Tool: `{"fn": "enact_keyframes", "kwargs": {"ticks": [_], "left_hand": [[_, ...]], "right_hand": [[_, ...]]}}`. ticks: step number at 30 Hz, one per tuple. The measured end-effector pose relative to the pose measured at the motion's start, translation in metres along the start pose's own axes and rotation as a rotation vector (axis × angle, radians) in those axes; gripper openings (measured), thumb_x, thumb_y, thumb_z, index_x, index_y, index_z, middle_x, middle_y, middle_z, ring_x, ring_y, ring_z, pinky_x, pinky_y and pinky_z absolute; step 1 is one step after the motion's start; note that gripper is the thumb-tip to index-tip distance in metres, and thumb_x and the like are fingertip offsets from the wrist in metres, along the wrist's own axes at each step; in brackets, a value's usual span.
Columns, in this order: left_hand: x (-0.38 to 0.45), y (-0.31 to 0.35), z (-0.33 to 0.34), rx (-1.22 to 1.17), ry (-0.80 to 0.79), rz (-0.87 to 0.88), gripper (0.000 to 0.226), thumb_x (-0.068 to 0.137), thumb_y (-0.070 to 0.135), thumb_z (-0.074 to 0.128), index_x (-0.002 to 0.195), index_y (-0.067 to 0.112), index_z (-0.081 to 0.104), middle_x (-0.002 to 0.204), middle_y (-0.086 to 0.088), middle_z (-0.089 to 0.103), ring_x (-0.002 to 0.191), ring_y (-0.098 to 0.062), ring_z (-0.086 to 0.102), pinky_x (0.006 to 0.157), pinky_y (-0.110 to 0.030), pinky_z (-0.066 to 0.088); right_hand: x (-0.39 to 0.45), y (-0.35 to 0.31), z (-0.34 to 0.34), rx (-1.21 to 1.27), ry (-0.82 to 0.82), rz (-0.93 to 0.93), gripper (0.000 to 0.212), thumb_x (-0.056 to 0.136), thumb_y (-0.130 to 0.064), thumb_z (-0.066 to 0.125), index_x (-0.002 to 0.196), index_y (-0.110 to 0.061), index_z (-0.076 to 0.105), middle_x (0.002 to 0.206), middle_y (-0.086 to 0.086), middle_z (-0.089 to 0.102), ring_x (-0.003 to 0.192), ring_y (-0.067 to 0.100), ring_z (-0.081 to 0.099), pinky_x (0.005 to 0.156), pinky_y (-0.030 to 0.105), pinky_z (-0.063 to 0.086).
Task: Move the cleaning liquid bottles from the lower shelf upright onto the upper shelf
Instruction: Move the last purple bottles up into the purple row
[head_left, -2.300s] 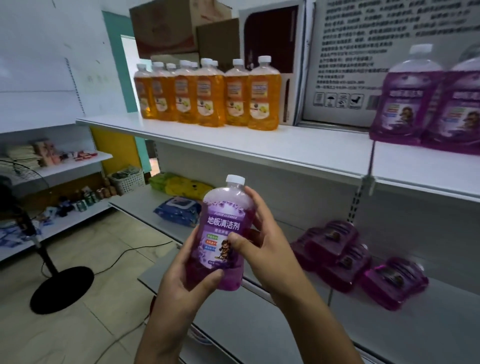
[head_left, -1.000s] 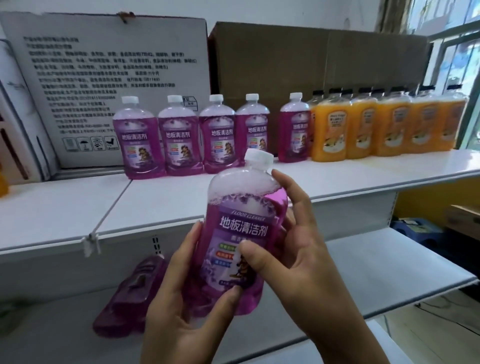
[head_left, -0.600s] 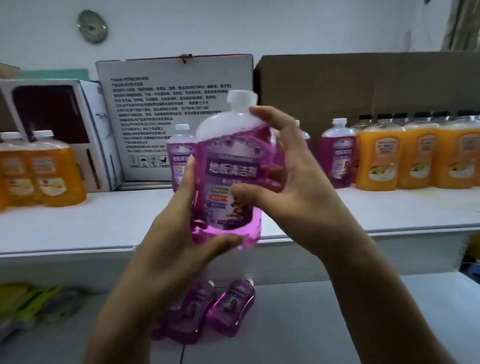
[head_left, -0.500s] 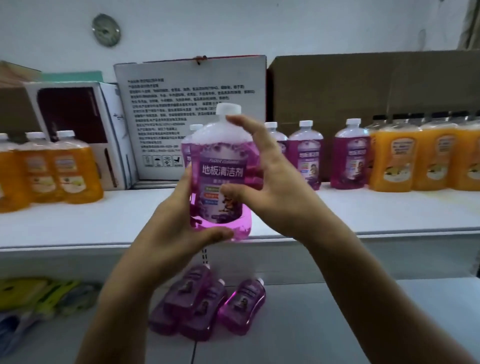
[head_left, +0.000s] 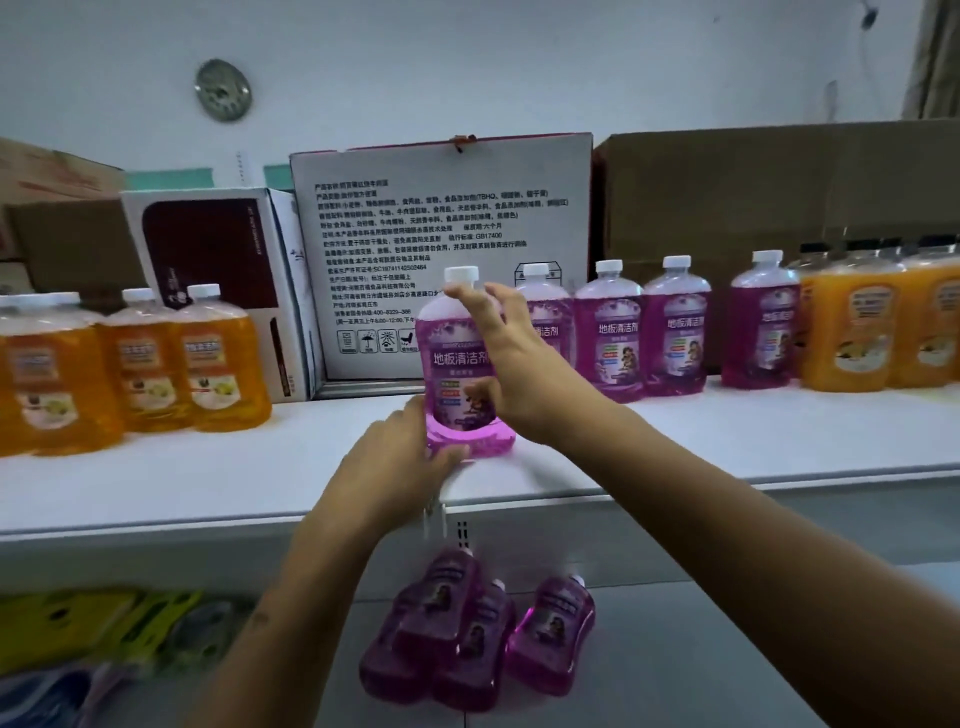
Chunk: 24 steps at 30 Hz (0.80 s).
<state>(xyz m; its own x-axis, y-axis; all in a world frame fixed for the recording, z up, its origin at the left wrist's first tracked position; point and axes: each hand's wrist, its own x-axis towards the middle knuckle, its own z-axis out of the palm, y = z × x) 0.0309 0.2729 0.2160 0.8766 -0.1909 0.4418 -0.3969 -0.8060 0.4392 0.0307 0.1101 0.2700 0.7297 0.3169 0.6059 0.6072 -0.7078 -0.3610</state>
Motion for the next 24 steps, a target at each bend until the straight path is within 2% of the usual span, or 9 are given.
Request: {"fn": "enact_keyframes", "kwargs": {"ticks": [2,6,10,16,19,21,24], "left_hand": [[-0.002,-0.006,0.002,0.034,0.022,-0.005,0.041,0.094,0.043,0.06,0.13,0.028,0.051,0.127,-0.001,0.064,0.109,-0.023,0.061,0.083,-0.034,0.046],[-0.003,-0.007,0.002,0.011,0.075,0.016,0.034,0.094,0.04,0.058,0.125,0.025,0.057,0.123,-0.006,0.064,0.106,-0.025,0.06,0.078,-0.032,0.041],[-0.005,-0.005,0.003,0.017,0.057,0.012,0.037,0.096,0.041,0.057,0.126,0.02,0.056,0.12,-0.01,0.065,0.11,-0.029,0.059,0.084,-0.036,0.044],[-0.005,-0.005,0.003,0.007,0.055,0.009,0.036,0.097,0.04,0.055,0.125,0.018,0.058,0.114,-0.009,0.067,0.107,-0.028,0.06,0.089,-0.039,0.048],[-0.004,-0.006,0.003,0.016,0.056,0.004,0.035,0.097,0.04,0.055,0.122,0.016,0.06,0.111,-0.009,0.067,0.105,-0.027,0.06,0.087,-0.039,0.049],[-0.002,-0.006,0.004,0.036,0.055,-0.004,0.035,0.097,0.041,0.055,0.12,0.015,0.061,0.109,-0.009,0.067,0.104,-0.027,0.06,0.085,-0.038,0.049],[0.0,-0.006,0.006,0.057,0.065,-0.02,0.034,0.096,0.04,0.055,0.115,0.013,0.062,0.107,-0.008,0.067,0.1,-0.027,0.06,0.081,-0.037,0.047]], "right_hand": [[0.012,0.003,0.009,-0.036,0.007,0.037,0.099,0.084,0.014,0.065,0.152,-0.041,0.019,0.162,0.008,0.002,0.118,0.037,0.058,0.088,0.033,0.055],[0.033,0.008,0.023,-0.034,0.0,0.081,0.102,0.082,0.018,0.063,0.156,-0.036,0.017,0.161,0.013,0.001,0.11,0.037,0.061,0.09,0.041,0.058],[0.047,0.015,0.032,-0.018,-0.001,0.115,0.102,0.083,0.019,0.062,0.156,-0.035,0.017,0.161,0.014,-0.001,0.105,0.037,0.064,0.085,0.045,0.059],[0.056,0.025,0.042,-0.086,0.016,0.127,0.105,0.085,0.016,0.062,0.158,-0.037,0.009,0.163,0.014,-0.008,0.106,0.036,0.064,0.09,0.046,0.058],[0.057,0.027,0.044,-0.145,0.04,0.122,0.106,0.088,0.012,0.063,0.158,-0.041,0.003,0.164,0.014,-0.012,0.111,0.035,0.062,0.086,0.042,0.059],[0.056,0.028,0.046,-0.157,0.063,0.111,0.104,0.089,0.01,0.062,0.158,-0.041,0.004,0.165,0.014,-0.01,0.122,0.036,0.056,0.087,0.041,0.059],[0.056,0.027,0.049,-0.126,0.084,0.095,0.099,0.088,0.011,0.061,0.158,-0.038,0.01,0.164,0.016,-0.004,0.138,0.04,0.04,0.097,0.051,0.054]]}}
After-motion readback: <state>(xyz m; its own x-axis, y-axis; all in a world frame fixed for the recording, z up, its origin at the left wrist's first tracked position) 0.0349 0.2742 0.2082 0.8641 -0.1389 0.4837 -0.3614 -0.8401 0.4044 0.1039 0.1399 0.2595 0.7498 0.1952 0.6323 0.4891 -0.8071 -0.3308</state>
